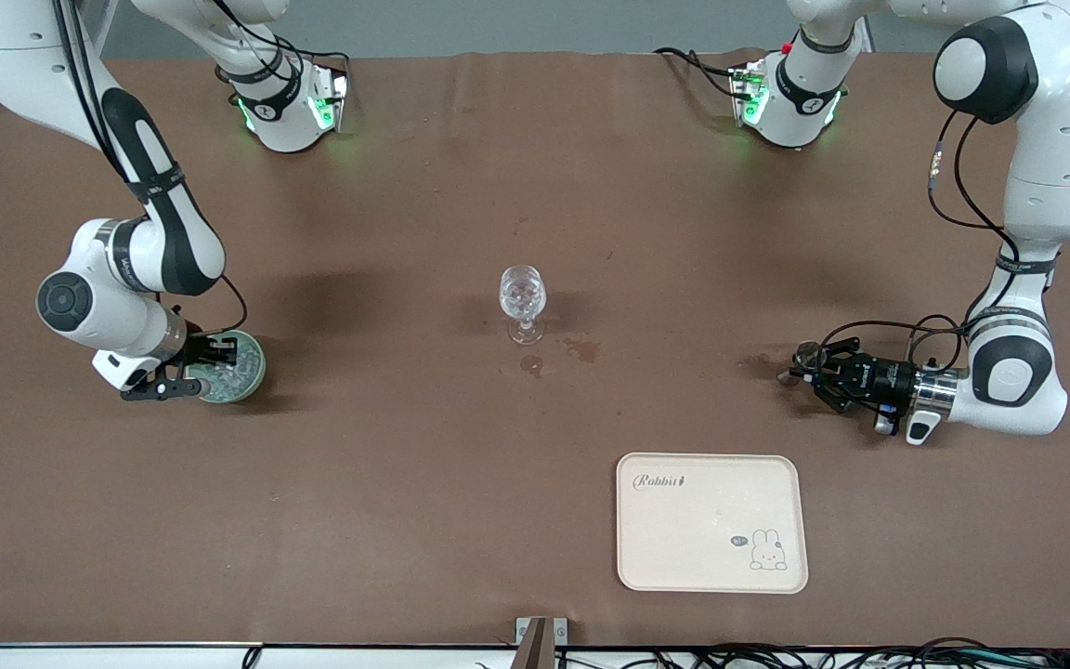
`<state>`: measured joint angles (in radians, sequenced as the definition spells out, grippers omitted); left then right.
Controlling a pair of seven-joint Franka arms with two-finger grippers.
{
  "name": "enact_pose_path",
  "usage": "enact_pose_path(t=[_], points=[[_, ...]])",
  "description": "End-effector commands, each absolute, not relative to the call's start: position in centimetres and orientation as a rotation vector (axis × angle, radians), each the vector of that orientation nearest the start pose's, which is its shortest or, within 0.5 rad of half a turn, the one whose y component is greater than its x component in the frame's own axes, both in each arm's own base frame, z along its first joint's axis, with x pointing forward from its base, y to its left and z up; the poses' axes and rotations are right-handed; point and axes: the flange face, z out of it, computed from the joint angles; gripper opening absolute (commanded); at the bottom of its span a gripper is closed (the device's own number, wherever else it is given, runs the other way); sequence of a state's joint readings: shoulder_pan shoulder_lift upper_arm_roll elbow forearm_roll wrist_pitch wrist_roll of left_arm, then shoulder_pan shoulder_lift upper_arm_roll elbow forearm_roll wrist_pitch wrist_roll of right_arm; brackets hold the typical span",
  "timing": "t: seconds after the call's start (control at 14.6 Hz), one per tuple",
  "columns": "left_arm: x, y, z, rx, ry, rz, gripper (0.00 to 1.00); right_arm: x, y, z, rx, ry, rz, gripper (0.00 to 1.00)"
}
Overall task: Pour wine and add ice with both arms
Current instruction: 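Lift the jigger and the ice cube with both grippers, then carry the jigger over the wine glass with the left gripper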
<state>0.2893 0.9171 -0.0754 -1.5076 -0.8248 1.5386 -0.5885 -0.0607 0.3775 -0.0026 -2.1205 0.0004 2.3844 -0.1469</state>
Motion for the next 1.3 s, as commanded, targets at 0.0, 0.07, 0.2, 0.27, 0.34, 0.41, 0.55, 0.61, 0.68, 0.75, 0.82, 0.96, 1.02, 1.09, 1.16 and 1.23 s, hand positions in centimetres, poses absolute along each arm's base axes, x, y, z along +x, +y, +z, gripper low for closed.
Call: enact_pose_path(t=[0.0,0.07,0.2,0.27,0.34,0.41,0.55,0.61,0.68,0.75,0.82,0.96,1.02,1.09,1.16,1.23], points=[[62.1,4.5,13.1,1.808,1.178,-1.231,0.01,58.0,-3.8,25.1,-3.107,-0.100,0.205,0.05],[62.4,3.4,13.8,1.803,1.146,-1.242,0.01,58.4,-3.8,26.2,-3.105,-0.062,0.221,0.04],[63.0,0.9,16.1,1.804,1.118,-1.268,0.01,59.6,-3.9,30.1,-3.112,0.050,0.199,0.03],[63.3,-0.8,17.5,1.805,1.119,-1.291,0.01,60.1,-3.9,32.6,-3.117,0.108,0.165,0.02],[63.6,-2.9,19.6,1.820,1.116,-1.306,0.01,60.1,-4.3,35.3,-3.120,0.141,0.110,0.02],[64.0,-4.8,22.5,1.847,1.141,-1.304,0.01,60.0,-4.6,37.9,-3.127,0.181,0.044,0.01],[64.2,-8.8,27.2,1.904,1.199,-1.315,0.00,59.4,-5.2,43.4,-3.132,0.255,-0.036,0.01],[64.1,-11.4,29.6,1.936,1.231,-1.312,0.01,59.1,-5.8,46.1,-3.132,0.273,-0.053,0.01],[63.8,-13.5,31.5,1.957,1.278,-1.304,0.00,58.7,-6.1,49.1,-3.131,0.283,-0.063,0.01],[63.5,-15.8,33.4,1.984,1.310,-1.281,0.01,58.2,-7.1,51.7,-3.129,0.312,-0.065,0.01],[62.9,-18.3,34.9,2.015,1.334,-1.260,0.00,57.4,-7.5,54.3,-3.127,0.329,-0.063,0.01],[61.7,-22.4,37.1,2.104,1.384,-1.196,0.00,56.2,-7.5,58.5,-3.127,0.327,-0.063,0.01],[61.1,-24.1,37.9,2.142,1.402,-1.175,0.00,55.7,-7.7,60.5,-3.126,0.337,-0.041,0.01],[60.5,-25.8,38.5,2.156,1.418,-1.163,0.00,55.1,-7.6,62.7,-3.125,0.339,-0.017,0.01],[60.2,-27.1,39.0,2.151,1.459,-1.152,0.00,54.4,-7.4,64.6,-3.125,0.337,0.009,0.01],[60.1,-27.9,39.4,2.148,1.493,-1.131,0.00,53.8,-7.2,65.9,-3.125,0.335,0.036,0.01]])
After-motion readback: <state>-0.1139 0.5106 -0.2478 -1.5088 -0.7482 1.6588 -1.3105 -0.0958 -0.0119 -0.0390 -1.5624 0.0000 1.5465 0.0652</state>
